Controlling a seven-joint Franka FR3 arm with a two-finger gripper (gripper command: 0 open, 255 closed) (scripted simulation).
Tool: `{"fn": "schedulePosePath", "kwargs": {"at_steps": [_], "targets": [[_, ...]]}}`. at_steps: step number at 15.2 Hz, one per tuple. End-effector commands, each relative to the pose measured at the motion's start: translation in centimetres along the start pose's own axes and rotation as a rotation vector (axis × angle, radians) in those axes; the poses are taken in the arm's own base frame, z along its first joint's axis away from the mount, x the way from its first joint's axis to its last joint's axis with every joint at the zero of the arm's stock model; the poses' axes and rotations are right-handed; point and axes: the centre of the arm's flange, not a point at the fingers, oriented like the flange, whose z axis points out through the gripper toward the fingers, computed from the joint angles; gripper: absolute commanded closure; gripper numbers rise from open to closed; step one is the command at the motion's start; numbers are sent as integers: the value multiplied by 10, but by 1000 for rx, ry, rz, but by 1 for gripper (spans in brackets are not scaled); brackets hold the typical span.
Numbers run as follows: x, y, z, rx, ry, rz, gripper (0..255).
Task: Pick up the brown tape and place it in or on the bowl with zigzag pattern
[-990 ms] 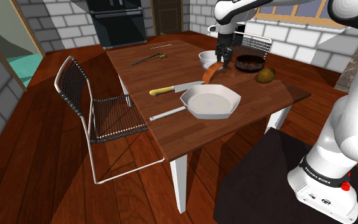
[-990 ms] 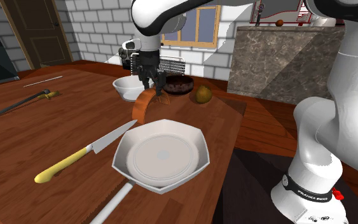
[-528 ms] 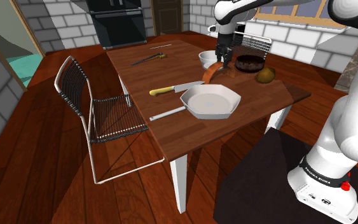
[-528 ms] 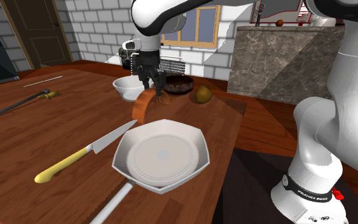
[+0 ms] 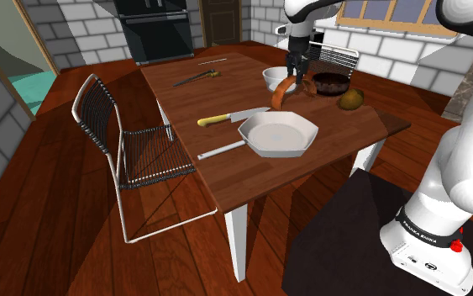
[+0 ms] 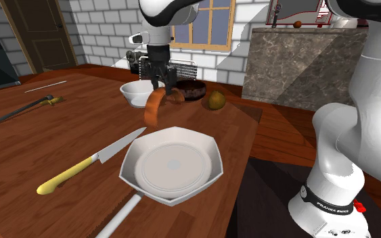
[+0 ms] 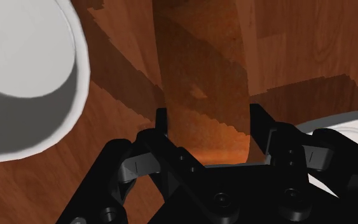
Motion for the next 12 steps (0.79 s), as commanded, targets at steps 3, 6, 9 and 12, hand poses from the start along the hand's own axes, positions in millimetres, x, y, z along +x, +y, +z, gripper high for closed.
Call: {"fn": "schedulePosePath", "kwargs": {"at_steps": [3,6,9,12], "targets": [[0,1,-21,0,0,0,255],[0,1,-37,0,0,0,255],[0,1,-53,0,0,0,255],[0,1,-69,0,0,0,255]]}}
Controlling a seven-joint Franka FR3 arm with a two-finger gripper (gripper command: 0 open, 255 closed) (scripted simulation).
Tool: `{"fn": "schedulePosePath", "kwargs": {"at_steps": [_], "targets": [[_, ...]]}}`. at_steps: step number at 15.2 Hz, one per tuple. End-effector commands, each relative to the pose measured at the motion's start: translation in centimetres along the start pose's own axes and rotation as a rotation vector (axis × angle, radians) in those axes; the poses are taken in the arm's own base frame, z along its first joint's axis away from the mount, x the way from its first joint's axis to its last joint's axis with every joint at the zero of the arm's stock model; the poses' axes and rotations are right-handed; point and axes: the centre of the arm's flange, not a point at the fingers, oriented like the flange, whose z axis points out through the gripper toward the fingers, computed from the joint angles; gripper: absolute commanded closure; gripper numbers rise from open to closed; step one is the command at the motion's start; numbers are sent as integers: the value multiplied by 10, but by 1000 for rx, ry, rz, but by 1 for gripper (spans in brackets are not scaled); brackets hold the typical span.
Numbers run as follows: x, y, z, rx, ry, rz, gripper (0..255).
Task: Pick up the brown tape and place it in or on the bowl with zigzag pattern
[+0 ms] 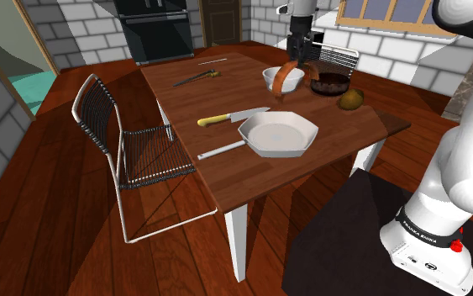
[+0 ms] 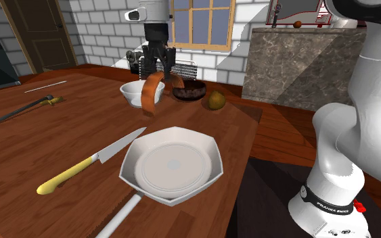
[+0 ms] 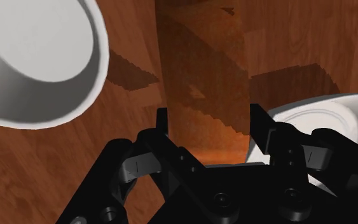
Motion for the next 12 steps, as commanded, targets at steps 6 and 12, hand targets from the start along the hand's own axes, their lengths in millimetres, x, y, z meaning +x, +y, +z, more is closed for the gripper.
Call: {"fn": "schedulePosePath", "kwargs": {"at_steps": [6,12], "targets": [[0,-1,-38,0,0,0,255],[-12,2,-66,0,0,0,255]]}}
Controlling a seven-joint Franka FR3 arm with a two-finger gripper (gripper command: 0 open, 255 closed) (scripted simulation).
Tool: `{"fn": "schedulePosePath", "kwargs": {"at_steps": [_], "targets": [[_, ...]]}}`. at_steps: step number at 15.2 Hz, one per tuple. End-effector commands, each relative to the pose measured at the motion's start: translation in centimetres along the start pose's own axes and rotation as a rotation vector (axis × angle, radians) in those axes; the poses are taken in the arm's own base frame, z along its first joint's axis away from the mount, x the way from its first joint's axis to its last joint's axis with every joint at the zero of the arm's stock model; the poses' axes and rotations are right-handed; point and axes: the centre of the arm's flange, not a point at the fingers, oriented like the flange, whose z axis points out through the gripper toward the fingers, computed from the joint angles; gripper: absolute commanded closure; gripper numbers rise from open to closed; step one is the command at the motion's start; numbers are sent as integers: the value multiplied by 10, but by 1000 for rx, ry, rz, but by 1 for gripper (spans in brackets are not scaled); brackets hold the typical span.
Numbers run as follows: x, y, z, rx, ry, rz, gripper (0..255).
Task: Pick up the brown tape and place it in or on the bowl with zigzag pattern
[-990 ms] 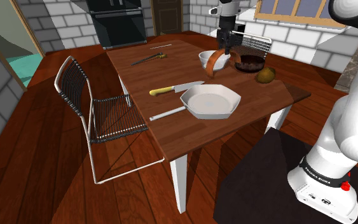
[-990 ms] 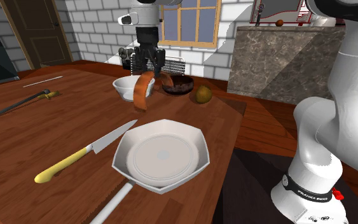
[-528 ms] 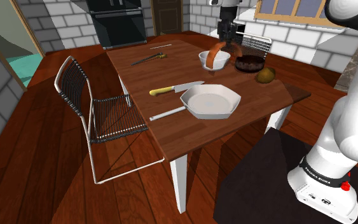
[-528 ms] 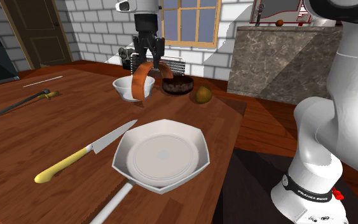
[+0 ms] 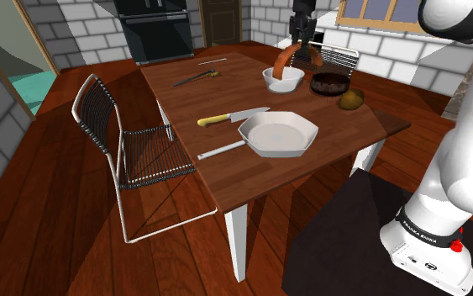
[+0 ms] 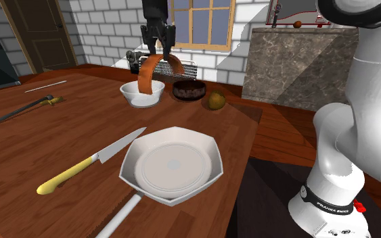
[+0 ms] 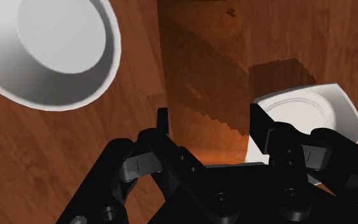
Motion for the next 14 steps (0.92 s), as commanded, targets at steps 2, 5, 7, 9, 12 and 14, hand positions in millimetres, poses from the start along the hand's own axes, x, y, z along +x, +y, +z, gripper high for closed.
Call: {"fn": "schedulePosePath", "kwargs": {"at_steps": [2,5,7,9,12,14], "targets": [[-33,6,-9,0,0,0,255],[-71,14,-16,0,0,0,255],[-96,19,-22,0,0,0,255],[-122,25,-27,0,0,0,255],[-160,33,-34,0,0,0,255],[-185,38,-39,0,0,0,255]]}}
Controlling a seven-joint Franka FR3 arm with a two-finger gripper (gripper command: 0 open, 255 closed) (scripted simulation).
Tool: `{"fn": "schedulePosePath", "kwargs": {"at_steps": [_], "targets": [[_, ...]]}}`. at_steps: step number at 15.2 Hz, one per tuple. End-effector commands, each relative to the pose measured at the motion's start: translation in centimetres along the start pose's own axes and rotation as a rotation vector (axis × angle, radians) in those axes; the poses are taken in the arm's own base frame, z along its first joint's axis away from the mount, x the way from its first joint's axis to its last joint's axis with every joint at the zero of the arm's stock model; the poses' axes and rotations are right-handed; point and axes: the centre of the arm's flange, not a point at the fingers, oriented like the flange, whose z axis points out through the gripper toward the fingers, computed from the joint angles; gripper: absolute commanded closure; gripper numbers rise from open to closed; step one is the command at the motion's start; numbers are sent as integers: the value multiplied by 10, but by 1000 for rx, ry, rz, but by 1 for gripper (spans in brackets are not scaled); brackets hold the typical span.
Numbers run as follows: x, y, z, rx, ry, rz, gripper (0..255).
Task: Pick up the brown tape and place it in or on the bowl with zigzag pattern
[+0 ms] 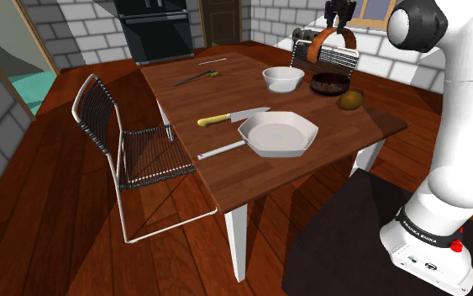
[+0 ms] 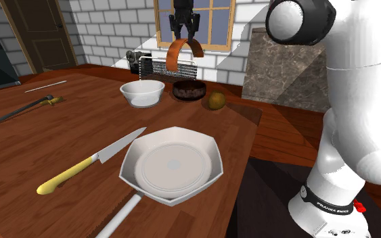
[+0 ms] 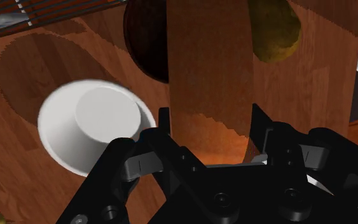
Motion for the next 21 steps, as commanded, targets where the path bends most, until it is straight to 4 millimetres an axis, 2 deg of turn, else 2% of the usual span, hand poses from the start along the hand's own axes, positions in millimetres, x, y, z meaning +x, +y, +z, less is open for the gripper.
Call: {"fn": "schedulePosePath", "kwargs": {"at_steps": [1,3,21], "targets": [[-26,6,-4,1,0,-3,255],[-54,12,-10,1,0,-3,255],[-54,12,85,1,0,-3,255]]}}
